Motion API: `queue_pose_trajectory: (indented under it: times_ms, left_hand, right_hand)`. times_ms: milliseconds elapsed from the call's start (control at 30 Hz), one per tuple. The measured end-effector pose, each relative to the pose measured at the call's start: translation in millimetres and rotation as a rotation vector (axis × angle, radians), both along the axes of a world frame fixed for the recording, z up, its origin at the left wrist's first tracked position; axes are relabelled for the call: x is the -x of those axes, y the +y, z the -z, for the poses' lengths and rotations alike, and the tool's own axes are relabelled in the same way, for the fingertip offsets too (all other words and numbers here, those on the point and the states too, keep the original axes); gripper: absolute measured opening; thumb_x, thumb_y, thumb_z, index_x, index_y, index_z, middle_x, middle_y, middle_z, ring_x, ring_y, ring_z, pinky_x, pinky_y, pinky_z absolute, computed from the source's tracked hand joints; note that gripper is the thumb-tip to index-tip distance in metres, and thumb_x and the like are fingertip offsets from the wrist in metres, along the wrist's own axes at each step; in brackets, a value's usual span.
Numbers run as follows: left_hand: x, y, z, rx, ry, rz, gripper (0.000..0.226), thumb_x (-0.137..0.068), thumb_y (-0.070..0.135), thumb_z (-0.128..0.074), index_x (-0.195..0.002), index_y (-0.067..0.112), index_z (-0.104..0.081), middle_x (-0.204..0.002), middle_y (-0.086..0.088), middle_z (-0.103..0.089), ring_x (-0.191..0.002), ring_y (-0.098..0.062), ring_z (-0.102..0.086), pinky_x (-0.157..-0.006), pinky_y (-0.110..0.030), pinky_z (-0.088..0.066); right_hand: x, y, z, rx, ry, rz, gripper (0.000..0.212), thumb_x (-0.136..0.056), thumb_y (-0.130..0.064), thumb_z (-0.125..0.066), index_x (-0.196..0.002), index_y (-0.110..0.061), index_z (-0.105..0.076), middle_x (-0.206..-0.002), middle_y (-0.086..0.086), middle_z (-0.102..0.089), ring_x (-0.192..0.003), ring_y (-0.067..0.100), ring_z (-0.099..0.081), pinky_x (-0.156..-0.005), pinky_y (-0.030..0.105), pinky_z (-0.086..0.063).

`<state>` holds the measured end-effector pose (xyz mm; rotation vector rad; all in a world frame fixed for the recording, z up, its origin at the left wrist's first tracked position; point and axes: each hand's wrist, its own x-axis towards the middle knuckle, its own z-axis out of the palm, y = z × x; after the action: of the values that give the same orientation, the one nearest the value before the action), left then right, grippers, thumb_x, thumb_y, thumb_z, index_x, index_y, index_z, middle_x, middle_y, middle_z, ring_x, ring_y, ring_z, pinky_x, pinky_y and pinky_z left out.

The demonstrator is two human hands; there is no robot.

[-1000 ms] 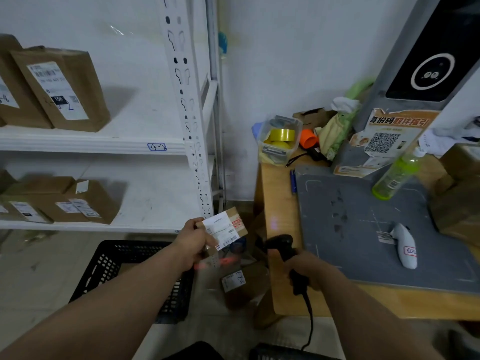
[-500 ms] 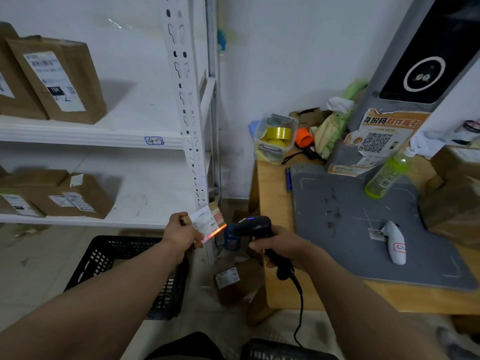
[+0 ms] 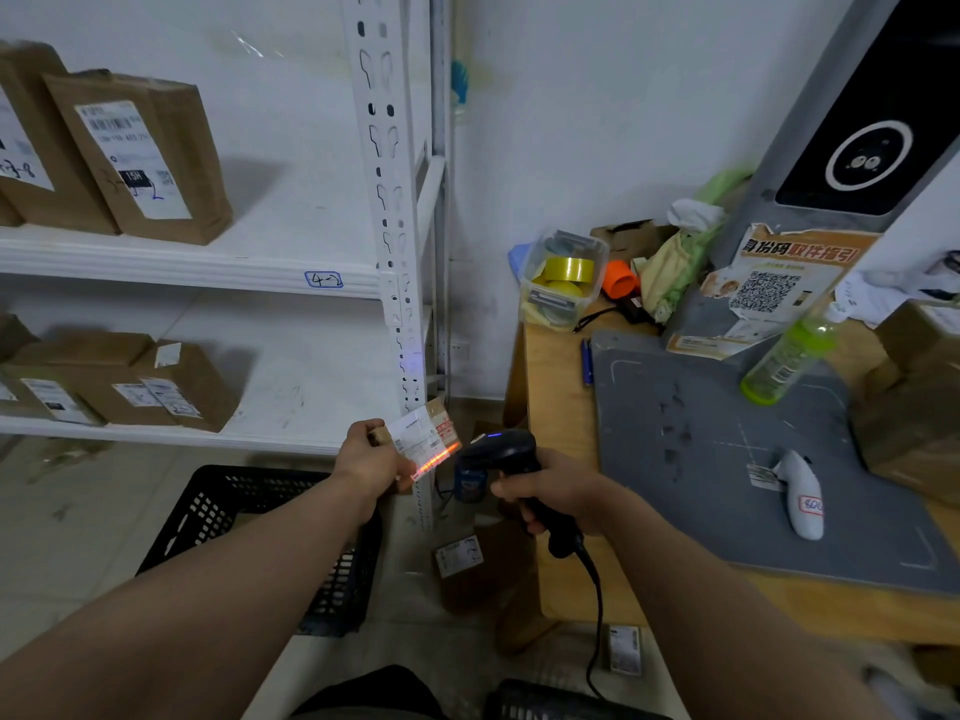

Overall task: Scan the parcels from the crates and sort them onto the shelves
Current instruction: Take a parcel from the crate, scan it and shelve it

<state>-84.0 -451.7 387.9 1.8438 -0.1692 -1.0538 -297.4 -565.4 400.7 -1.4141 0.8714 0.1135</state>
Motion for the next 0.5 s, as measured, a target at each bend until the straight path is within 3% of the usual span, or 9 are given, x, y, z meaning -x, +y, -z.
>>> queue_pose_trajectory:
  times_ms: [333,433,500]
  left_hand:
    - [-2,-6,3,0.006,0.011,0.011,0.072,-0.081,-0.021,-0.066,-0.135,0.022,-0.044,-0.122,-0.011,-0.052,-0.104,-0.035,-0.060,-0.066,-0.039,-0.061]
    - [-4,-7,4,0.034,0.043,-0.017,0.066,-0.080,-0.023,-0.066,-0.125,0.020,-0.046,-0.120,-0.012,-0.058,-0.091,-0.029,-0.062,-0.060,-0.036,-0.058]
    - [-5,-9,7,0.052,0.090,-0.028,0.064,-0.078,-0.023,-0.066,-0.123,0.018,-0.047,-0.119,-0.014,-0.062,-0.094,-0.031,-0.064,-0.063,-0.038,-0.059]
  right_hand:
    - [0,-12,13,-0.018,0.023,0.008,0.034,-0.090,-0.018,-0.072,-0.122,-0.021,-0.061,-0.081,0.001,-0.064,-0.070,0.014,-0.060,-0.066,0.030,-0.054]
    - [3,-18,28,-0.013,0.039,0.119,0.038,-0.087,-0.018,-0.075,-0.121,-0.022,-0.059,-0.093,0.008,-0.065,-0.073,0.018,-0.060,-0.065,0.032,-0.053]
    - [4,-26,43,0.034,0.104,0.263,0.039,-0.087,-0.014,-0.074,-0.121,-0.019,-0.056,-0.100,0.011,-0.064,-0.076,0.021,-0.060,-0.064,0.034,-0.052]
